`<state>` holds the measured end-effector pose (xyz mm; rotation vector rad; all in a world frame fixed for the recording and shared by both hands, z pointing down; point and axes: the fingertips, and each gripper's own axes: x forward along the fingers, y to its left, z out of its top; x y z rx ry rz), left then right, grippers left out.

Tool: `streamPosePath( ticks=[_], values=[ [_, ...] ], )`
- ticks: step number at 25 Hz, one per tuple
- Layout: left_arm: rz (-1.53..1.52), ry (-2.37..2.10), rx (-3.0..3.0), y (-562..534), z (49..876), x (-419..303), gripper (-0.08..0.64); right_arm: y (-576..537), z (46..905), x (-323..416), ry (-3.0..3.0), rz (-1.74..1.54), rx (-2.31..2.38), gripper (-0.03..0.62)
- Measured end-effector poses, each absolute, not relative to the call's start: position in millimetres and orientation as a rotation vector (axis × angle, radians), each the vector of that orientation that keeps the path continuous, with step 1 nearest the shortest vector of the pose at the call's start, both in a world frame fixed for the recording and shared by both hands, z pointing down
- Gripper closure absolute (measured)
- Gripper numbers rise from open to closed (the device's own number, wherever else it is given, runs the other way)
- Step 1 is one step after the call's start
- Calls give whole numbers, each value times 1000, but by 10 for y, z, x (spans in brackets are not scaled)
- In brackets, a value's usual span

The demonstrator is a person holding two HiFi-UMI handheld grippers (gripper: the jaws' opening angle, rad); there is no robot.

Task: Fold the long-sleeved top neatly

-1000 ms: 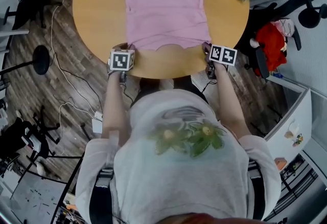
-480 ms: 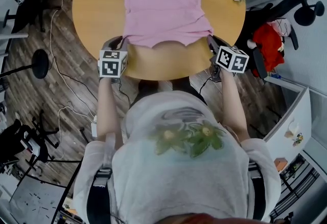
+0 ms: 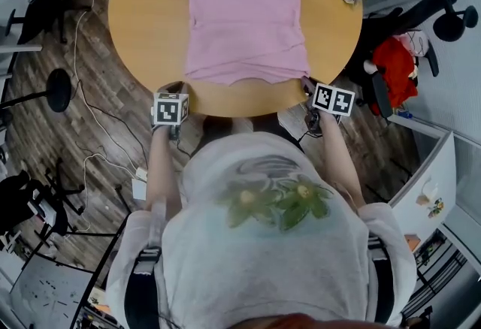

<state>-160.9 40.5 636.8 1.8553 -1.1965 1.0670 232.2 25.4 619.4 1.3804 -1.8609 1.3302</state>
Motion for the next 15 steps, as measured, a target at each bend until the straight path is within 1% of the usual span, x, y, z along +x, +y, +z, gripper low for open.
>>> streamPosePath(
  ticks=[1, 2, 3, 5, 7, 8, 11, 15],
  values=[
    [1051, -1197, 1849, 411, 6377, -1602, 534, 272, 6222, 2326, -1857, 1320, 1364, 521],
    [1034, -1196, 1845, 407, 6377, -1589, 534, 288, 6239, 2333, -1851, 1318, 1351, 437],
    [1013, -1196, 1841, 392, 6371, -1574, 533, 299, 6244, 2347, -1846, 1322, 1346, 410],
    [951, -1197, 1827, 336, 6352, -1540, 508, 292, 6233, 2400, -1842, 1328, 1359, 410],
    [851, -1201, 1790, 254, 6347, -1511, 444, 258, 6227, 2456, -1845, 1330, 1376, 405],
    [792, -1211, 1763, 208, 6346, -1510, 430, 234, 6228, 2472, -1849, 1338, 1384, 399],
    [664, -1255, 1694, 95, 6354, -1549, 426, 144, 6232, 2494, -1863, 1409, 1429, 388],
    [633, -1272, 1655, 10, 6419, -1572, 426, 44, 6397, 2568, -1805, 1540, 1514, 387]
  ],
)
